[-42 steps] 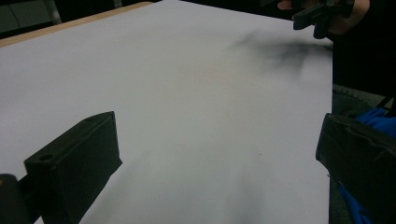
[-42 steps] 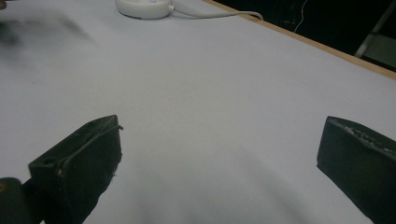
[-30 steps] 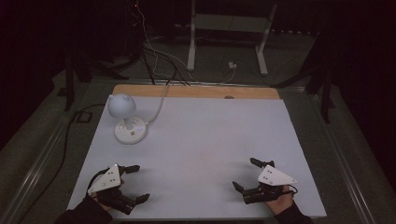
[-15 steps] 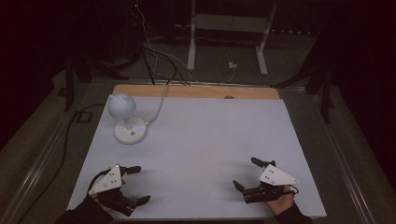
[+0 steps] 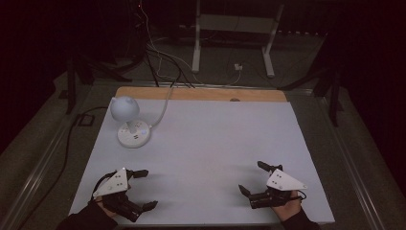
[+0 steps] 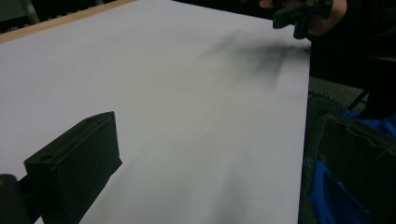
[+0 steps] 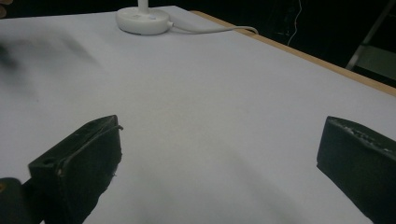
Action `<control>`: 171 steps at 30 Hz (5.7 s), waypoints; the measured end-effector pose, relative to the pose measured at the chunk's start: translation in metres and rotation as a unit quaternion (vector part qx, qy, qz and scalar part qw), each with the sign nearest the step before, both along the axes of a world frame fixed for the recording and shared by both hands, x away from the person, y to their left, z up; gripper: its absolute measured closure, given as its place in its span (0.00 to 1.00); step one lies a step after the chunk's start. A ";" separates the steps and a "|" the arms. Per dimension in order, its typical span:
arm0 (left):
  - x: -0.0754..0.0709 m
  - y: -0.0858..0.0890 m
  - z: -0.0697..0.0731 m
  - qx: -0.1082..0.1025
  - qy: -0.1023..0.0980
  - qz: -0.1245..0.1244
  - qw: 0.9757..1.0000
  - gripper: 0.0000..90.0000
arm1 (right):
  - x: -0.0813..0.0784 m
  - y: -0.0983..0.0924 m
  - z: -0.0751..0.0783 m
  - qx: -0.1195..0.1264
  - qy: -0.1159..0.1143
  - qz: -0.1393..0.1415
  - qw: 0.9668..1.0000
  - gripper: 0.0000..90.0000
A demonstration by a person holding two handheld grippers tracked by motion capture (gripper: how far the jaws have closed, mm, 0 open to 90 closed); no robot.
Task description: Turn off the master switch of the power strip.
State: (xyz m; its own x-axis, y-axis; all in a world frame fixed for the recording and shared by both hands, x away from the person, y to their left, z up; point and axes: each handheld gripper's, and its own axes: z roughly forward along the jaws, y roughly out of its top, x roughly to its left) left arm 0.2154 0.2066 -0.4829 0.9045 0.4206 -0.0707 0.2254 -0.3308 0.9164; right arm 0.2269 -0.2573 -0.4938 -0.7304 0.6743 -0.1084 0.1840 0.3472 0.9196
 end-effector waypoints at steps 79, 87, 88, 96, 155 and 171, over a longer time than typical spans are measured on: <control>0.106 -0.027 0.020 0.056 0.024 0.379 0.924 0.00 | -0.001 -0.002 0.001 0.018 0.004 0.008 1.000 0.00; 0.114 -0.034 0.016 0.079 0.018 0.415 0.906 0.08 | -0.001 -0.002 0.001 0.018 0.005 0.009 1.000 0.00; 0.114 -0.034 0.016 0.079 0.018 0.415 0.906 0.09 | -0.001 -0.002 0.001 0.018 0.005 0.009 1.000 0.00; 0.121 -0.031 0.012 0.077 0.019 0.428 0.900 0.22 | -0.001 -0.002 0.001 0.017 0.005 0.009 1.000 0.00; 0.154 -0.039 -0.035 0.203 -0.055 0.469 0.858 1.00 | -0.003 -0.001 0.001 0.014 0.005 0.015 1.000 0.00; 0.160 -0.036 -0.041 0.216 -0.055 0.468 0.855 1.00 | -0.003 0.000 0.000 0.010 0.007 0.018 1.000 0.00</control>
